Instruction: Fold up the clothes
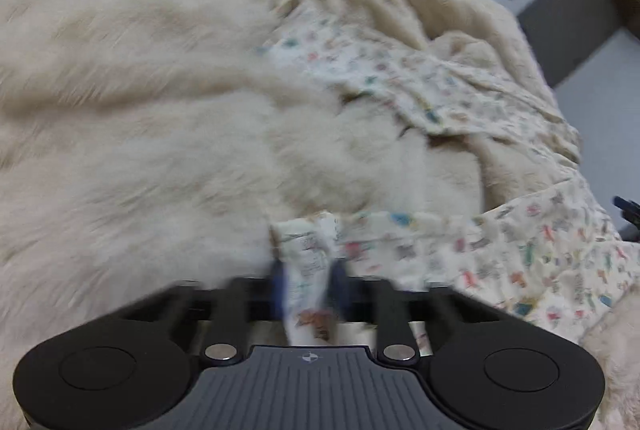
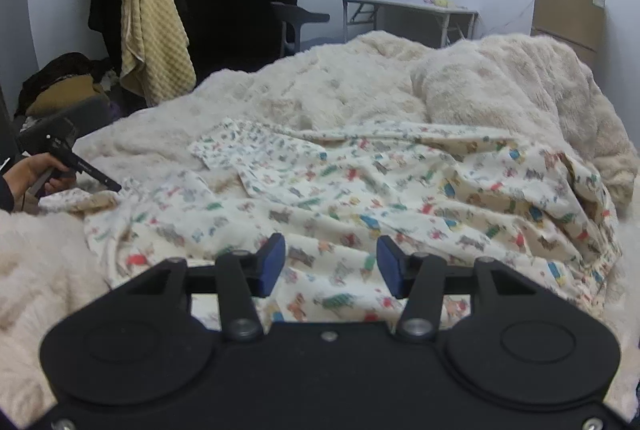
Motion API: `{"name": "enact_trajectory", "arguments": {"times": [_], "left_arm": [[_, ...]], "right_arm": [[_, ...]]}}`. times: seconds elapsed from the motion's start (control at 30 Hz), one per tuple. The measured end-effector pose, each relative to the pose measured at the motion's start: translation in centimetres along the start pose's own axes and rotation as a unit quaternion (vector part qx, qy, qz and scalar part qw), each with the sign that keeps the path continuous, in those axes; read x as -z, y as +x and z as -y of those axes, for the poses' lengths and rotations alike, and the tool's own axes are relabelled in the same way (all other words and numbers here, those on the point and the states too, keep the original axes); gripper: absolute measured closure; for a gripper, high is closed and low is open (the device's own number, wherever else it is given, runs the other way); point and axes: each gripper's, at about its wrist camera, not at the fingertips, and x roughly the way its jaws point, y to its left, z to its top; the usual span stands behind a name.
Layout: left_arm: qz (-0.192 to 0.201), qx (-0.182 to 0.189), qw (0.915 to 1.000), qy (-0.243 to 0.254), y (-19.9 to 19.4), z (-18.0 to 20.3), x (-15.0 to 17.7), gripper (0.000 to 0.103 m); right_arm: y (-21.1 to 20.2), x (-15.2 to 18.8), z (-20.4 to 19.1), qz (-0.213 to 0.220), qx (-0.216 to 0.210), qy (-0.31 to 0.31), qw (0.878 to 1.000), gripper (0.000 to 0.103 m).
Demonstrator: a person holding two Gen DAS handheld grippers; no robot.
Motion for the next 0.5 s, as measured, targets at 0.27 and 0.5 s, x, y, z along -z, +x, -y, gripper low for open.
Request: {"name": "enact_trajectory", "arguments": {"times": [0.27,0.5], "left_arm": [[0.191,-0.096,0.9768,0.021,-10.0,2.2,-8.2,0.096],[0.069,-0.198,0.9745,0.080,-3.2,3.4,-6.6,0.068]], "right_arm": [[0.0,-0.5,0.2,0.014,0.008,0.008,1.000,0.054],[-0.4,0.1,0.0,0.008,0.020,-0.005,1.000,0.054]]}}
